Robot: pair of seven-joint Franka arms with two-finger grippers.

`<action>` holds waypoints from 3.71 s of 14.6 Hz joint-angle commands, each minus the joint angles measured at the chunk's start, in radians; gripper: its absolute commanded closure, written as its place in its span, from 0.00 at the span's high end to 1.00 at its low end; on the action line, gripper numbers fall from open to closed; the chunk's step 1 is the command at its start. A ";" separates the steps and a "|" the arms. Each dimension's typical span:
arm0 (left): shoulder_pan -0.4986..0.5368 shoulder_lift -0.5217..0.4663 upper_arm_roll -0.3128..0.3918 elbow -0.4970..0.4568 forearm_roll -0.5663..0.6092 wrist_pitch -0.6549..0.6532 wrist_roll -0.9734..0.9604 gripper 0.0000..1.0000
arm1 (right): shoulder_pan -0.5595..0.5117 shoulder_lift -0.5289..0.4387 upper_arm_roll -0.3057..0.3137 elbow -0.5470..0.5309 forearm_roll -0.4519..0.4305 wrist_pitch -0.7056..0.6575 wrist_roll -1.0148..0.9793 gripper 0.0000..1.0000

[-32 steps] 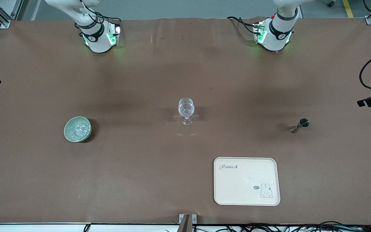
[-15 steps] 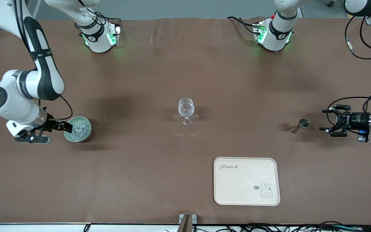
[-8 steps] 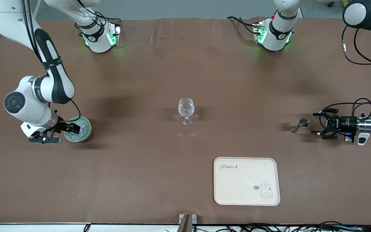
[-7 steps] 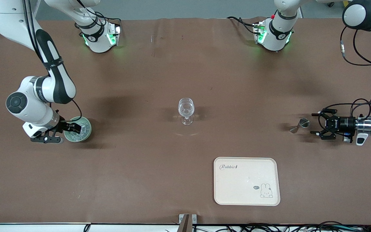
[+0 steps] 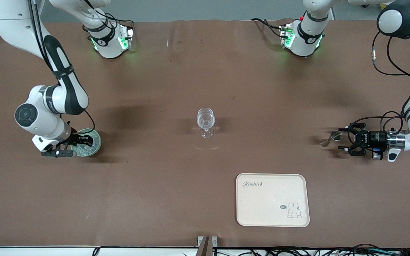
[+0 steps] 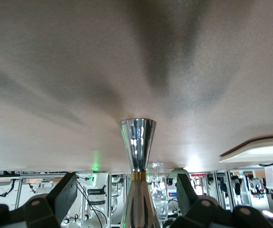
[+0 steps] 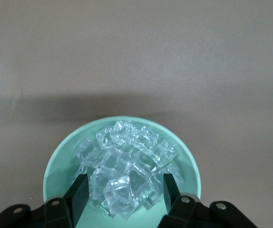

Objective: Pour wine and add ice with both arms
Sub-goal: 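Grasp the jigger with the left gripper while the right gripper grasps an ice cube, then lift the ice cube with the right gripper while the left gripper lifts the jigger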

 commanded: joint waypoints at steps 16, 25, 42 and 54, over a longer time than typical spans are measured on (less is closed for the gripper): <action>-0.011 0.028 -0.024 -0.043 -0.082 -0.013 0.018 0.69 | -0.005 -0.009 0.012 -0.039 0.032 0.021 -0.012 0.42; -0.011 0.028 -0.024 -0.040 -0.082 -0.019 0.013 0.41 | -0.003 -0.009 0.012 -0.026 0.032 0.008 -0.010 0.18; -0.001 0.027 -0.024 -0.029 -0.102 -0.019 -0.008 0.17 | -0.121 -0.276 0.003 0.550 0.059 -0.840 0.030 0.00; -0.032 0.007 -0.174 0.005 -0.103 -0.016 -0.036 0.01 | -0.125 -0.273 0.011 0.796 0.013 -1.108 0.010 0.00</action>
